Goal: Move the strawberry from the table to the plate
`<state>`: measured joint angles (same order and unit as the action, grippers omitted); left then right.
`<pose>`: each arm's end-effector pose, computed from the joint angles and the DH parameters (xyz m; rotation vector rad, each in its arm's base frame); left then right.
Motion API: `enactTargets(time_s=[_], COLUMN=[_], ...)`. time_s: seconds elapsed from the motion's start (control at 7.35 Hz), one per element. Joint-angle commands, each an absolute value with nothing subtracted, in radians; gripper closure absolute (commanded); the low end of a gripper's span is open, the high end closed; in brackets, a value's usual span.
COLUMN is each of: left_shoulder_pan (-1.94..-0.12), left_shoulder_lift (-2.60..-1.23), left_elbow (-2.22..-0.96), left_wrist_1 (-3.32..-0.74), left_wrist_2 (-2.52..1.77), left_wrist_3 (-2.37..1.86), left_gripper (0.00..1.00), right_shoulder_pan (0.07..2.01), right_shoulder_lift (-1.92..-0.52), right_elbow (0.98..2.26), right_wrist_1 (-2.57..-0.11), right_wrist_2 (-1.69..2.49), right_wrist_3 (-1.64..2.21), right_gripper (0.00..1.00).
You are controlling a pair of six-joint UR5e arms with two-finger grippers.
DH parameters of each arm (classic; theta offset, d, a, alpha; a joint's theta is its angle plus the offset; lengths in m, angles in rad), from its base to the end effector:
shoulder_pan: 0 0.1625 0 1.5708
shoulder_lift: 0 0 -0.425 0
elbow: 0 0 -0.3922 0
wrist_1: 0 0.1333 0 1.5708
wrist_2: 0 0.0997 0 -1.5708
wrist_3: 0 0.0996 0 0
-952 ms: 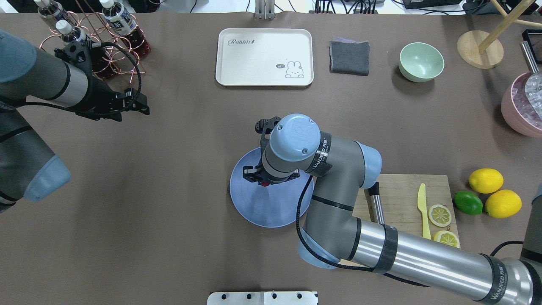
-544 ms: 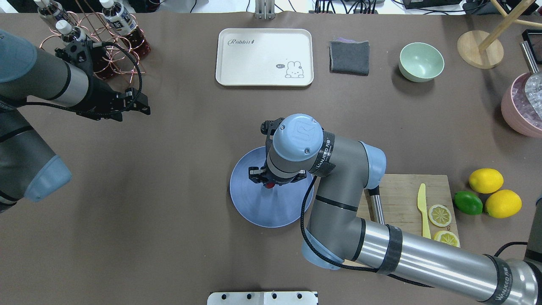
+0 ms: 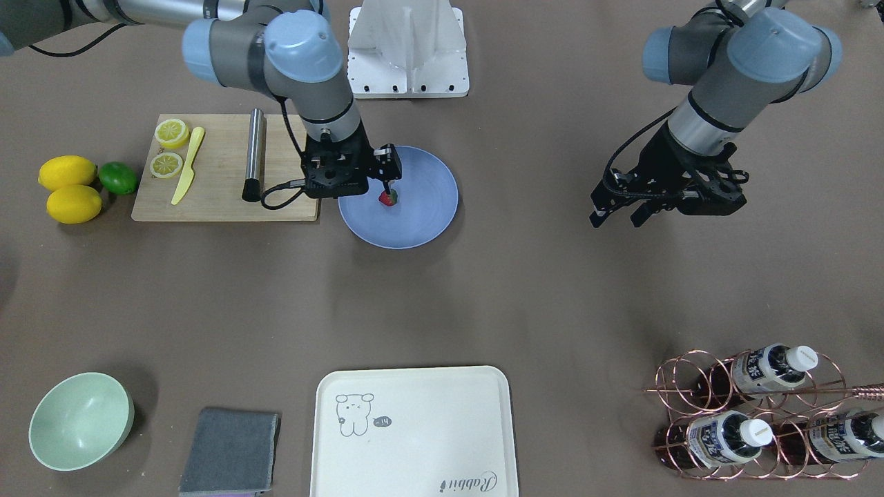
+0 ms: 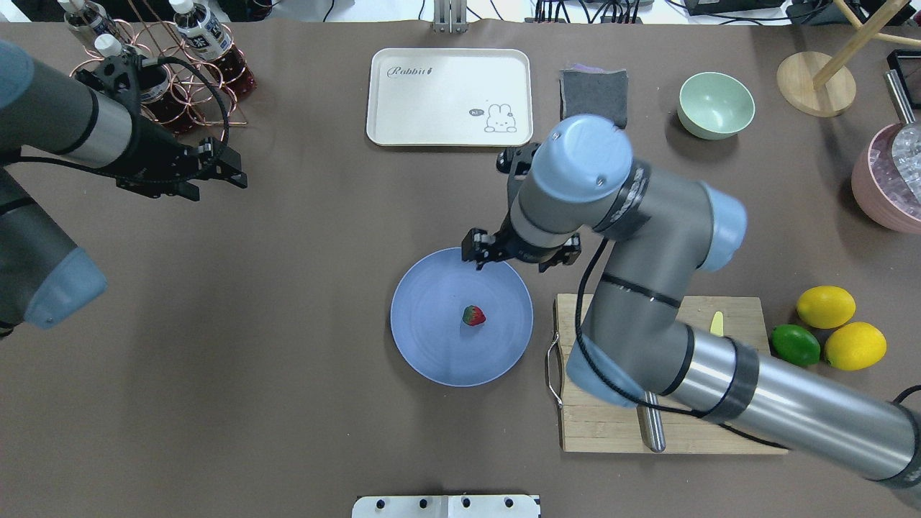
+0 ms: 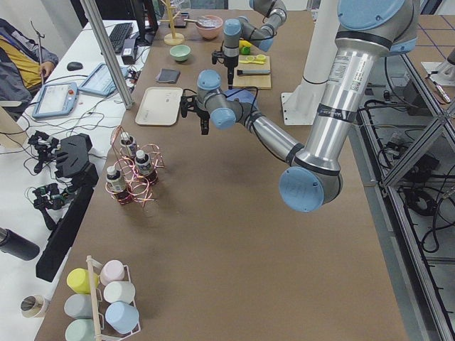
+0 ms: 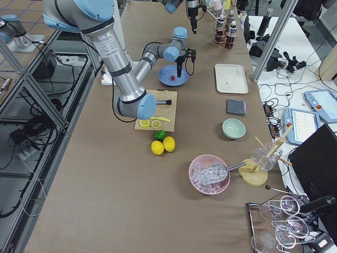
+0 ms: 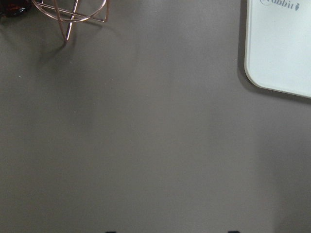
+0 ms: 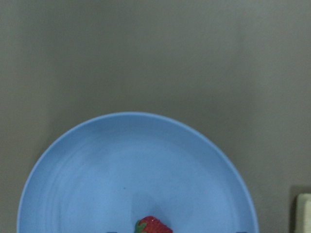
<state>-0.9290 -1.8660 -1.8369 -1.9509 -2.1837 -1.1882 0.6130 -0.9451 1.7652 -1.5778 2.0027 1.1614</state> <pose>0.2865 -0.5103 0.3277 0.1063 1.0652 -0.2051 -0.4795 -0.4493 0.2099 0.0358 -0.8960 0.0142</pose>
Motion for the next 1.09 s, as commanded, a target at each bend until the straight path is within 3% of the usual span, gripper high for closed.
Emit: enactTargets(time_s=[0.0,0.41,0.54,0.95], left_shoulder_pan=[-1.096,-1.289,-1.399,-1.577], left_shoulder_lift=[-1.835,-1.620,-1.579,-1.519], left_elbow=[-1.845,-1.821,-1.800,-1.743], left_wrist_1=[-1.845,-1.766,-1.694,-1.530], left_wrist_2=[-2.320,-2.370,-2.454,-2.473], left_wrist_3=[-0.927,-0.345,-0.140,0.242], left_gripper=[0.17,0.15,0.03,0.03], right_shoulder_pan=[0.861,1.214,1.329,1.504], right_shoulder_lift=[-1.036,-1.335,-1.415,-1.540], right_elbow=[1.831,1.841,1.813,1.711], right_wrist_1=[-1.655,-1.661,-1.670,-1.695], right_wrist_2=[2.152,2.284,2.293,2.292], right_wrist_3=[0.859,0.341,0.120,-0.226], right_gripper=[0.00,0.00,0.00,0.00])
